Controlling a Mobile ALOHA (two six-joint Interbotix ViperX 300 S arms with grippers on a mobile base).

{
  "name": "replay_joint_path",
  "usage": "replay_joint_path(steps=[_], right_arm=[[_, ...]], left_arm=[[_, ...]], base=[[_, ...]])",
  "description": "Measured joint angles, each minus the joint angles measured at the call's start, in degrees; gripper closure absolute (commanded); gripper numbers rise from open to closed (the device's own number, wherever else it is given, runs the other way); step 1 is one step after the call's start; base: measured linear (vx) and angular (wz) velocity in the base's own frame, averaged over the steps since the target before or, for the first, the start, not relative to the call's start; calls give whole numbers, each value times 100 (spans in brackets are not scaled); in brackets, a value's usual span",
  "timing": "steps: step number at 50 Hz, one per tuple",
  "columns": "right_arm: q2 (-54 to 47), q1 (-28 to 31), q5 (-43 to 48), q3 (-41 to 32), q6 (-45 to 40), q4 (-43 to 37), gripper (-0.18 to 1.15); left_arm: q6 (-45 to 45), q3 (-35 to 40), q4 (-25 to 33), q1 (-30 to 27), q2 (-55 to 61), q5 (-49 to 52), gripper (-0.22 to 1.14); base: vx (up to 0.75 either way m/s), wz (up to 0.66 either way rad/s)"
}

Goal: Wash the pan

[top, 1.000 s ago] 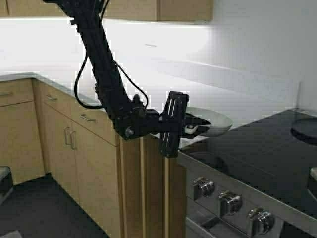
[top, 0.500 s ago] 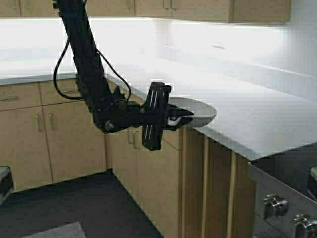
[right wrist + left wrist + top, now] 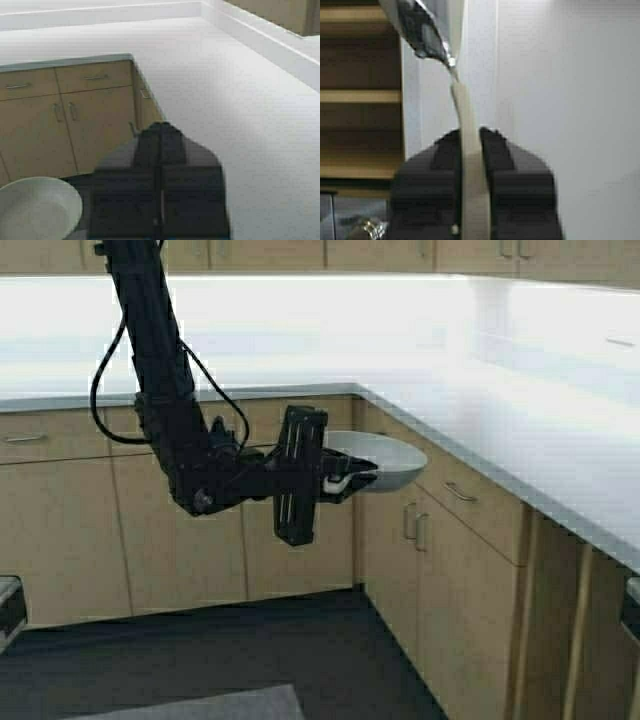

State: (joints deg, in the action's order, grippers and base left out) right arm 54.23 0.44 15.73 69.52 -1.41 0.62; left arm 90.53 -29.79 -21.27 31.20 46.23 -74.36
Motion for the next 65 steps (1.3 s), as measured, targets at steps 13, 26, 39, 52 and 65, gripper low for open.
replay_joint_path(steps=[13, 26, 39, 52, 65], right_arm=[[-53, 0, -26, 35, 18, 18, 91], [-255, 0, -26, 9, 18, 53, 91], [-255, 0, -35, 9, -18, 62, 91], [-316, 9, -35, 9, -18, 62, 91], [-413, 0, -35, -35, -18, 62, 91]], left_arm=[[-53, -26, 26, -44, 0, -70, 90], [-53, -123, 0, 26, 0, -211, 90], [-53, -281, 44, -62, 0, -308, 90], [-62, -325, 35, -44, 0, -431, 90], [-53, -308, 35, 0, 0, -483, 90]], base=[[14, 51], [16, 55], [17, 73], [16, 61], [17, 50]])
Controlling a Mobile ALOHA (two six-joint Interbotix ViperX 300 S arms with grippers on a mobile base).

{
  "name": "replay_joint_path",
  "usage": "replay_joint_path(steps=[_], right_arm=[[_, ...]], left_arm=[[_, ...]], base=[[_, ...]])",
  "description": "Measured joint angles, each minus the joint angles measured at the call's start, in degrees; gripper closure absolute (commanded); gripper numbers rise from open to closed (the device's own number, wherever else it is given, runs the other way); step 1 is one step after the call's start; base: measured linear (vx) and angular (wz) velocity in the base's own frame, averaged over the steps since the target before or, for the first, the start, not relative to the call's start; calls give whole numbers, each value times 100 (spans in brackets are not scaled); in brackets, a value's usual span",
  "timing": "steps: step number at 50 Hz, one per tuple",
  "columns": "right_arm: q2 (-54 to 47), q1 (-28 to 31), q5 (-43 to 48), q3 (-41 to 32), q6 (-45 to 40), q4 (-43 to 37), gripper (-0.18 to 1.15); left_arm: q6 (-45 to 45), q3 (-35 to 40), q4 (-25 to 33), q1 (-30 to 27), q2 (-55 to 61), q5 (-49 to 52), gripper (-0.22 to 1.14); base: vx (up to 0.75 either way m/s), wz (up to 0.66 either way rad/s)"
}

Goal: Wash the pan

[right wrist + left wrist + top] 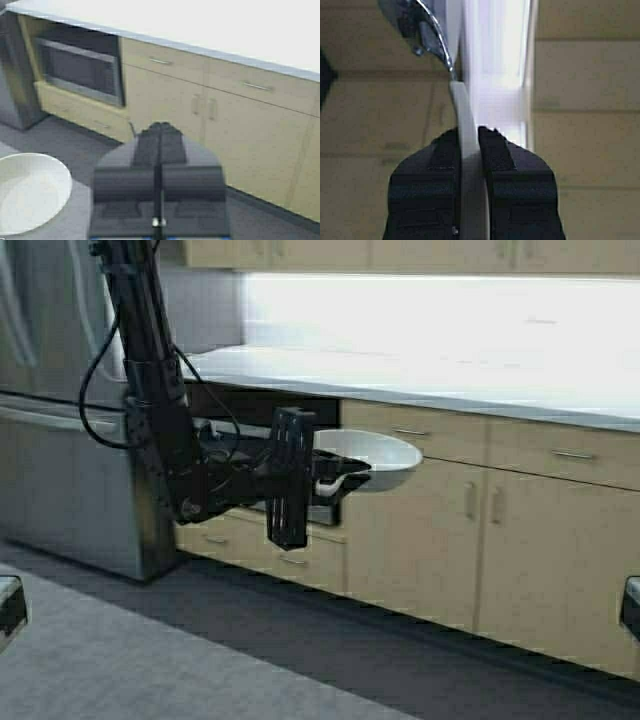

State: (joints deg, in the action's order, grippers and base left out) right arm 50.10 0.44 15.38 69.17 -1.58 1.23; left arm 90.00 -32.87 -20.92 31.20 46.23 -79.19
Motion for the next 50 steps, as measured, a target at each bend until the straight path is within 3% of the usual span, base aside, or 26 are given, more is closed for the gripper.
replay_joint_path(steps=[50], right_arm=[[-18, 220, 0, 0, -9, 44, 91]], left_arm=[[-9, -369, 176, -123, -123, -457, 90]], base=[[20, 57]])
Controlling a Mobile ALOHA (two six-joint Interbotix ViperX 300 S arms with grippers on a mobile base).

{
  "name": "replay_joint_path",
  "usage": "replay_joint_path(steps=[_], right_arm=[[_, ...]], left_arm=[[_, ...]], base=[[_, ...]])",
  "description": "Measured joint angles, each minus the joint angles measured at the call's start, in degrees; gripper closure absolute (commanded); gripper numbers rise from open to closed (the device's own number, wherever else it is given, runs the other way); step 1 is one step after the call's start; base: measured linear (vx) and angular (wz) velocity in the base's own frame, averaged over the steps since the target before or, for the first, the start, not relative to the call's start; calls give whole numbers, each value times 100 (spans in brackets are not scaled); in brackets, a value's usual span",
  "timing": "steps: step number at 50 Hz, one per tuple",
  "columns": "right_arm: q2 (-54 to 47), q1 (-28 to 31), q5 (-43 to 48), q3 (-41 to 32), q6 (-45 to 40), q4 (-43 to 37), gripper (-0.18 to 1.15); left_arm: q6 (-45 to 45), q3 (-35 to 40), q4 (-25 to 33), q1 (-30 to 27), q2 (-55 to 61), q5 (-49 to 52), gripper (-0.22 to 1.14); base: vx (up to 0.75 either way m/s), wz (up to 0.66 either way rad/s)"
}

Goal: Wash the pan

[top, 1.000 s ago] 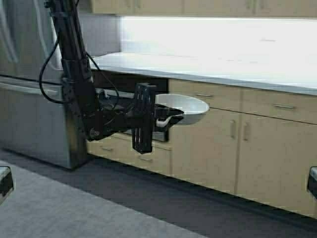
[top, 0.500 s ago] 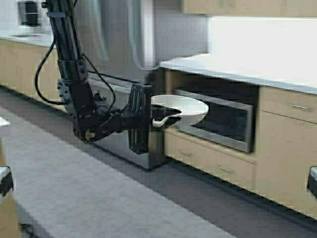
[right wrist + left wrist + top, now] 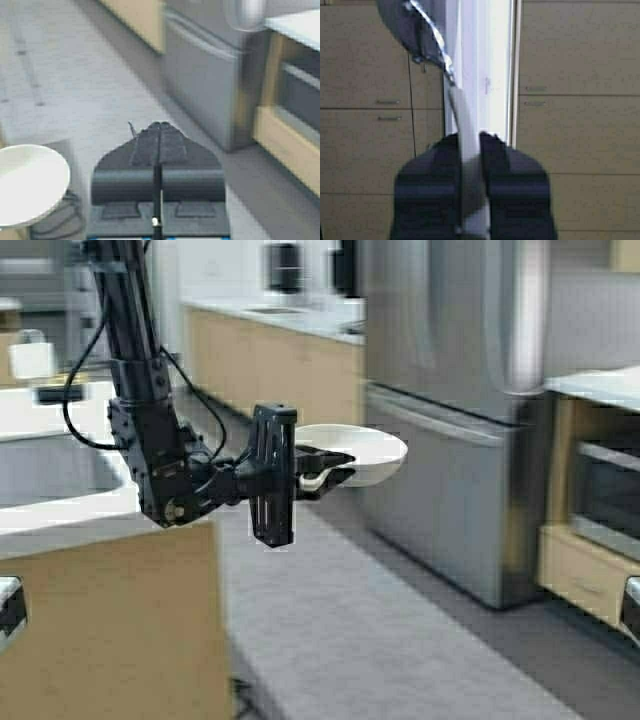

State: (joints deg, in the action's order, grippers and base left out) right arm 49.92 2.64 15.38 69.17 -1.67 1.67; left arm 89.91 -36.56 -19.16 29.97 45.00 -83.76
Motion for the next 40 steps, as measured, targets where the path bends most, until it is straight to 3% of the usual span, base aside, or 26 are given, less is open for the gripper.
replay_joint_path(steps=[40], right_arm=[[-53, 0, 0, 0, 44, -9, 91]], left_arm=[[0, -606, 369, -97, -562, -176, 90]], base=[[15, 38]])
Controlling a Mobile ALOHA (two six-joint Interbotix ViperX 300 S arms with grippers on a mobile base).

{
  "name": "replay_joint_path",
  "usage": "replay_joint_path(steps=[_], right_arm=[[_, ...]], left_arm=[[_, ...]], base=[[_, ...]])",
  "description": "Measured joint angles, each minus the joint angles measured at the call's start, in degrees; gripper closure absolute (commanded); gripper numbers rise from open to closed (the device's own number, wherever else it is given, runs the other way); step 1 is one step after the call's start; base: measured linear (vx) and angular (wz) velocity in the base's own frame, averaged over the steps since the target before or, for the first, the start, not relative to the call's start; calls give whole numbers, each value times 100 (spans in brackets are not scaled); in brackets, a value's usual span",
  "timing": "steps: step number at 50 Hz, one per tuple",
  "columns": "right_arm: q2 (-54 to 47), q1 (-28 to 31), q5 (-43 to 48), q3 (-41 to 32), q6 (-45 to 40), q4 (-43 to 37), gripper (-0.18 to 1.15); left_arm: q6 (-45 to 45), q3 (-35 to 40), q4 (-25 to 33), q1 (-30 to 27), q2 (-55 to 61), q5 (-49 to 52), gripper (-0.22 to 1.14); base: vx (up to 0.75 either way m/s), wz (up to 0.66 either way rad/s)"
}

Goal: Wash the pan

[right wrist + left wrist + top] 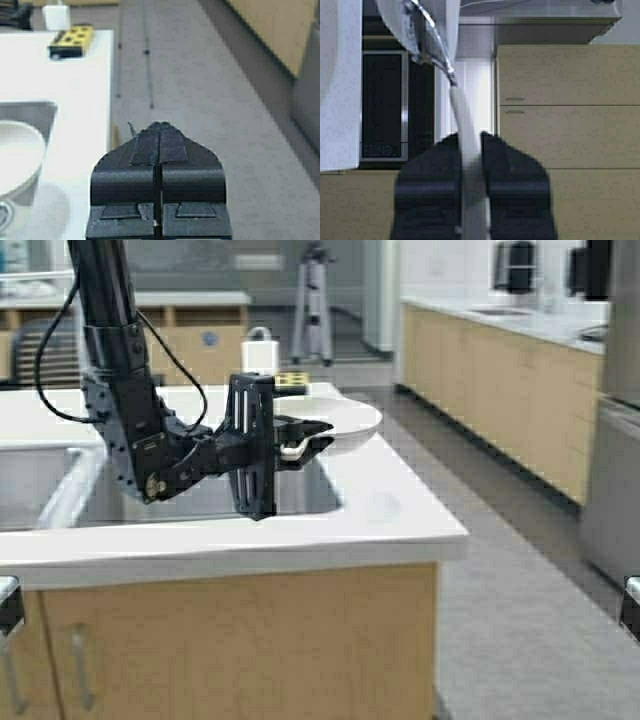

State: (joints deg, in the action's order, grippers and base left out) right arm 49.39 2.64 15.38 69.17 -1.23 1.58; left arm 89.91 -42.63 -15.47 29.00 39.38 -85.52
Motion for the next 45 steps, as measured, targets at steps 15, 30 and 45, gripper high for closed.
replay_joint_path(steps=[15, 30, 45], right_arm=[[-35, 0, 0, 0, 0, 0, 91], [-26, 0, 0, 0, -26, 0, 91], [26, 0, -9, 0, -35, 0, 91]], left_arm=[[0, -352, 0, -255, -26, -70, 90], [0, -729, -246, -1081, -290, -176, 90], [-9, -536, -598, -1591, -220, -176, 90]], base=[[13, 31], [13, 37], [12, 26]])
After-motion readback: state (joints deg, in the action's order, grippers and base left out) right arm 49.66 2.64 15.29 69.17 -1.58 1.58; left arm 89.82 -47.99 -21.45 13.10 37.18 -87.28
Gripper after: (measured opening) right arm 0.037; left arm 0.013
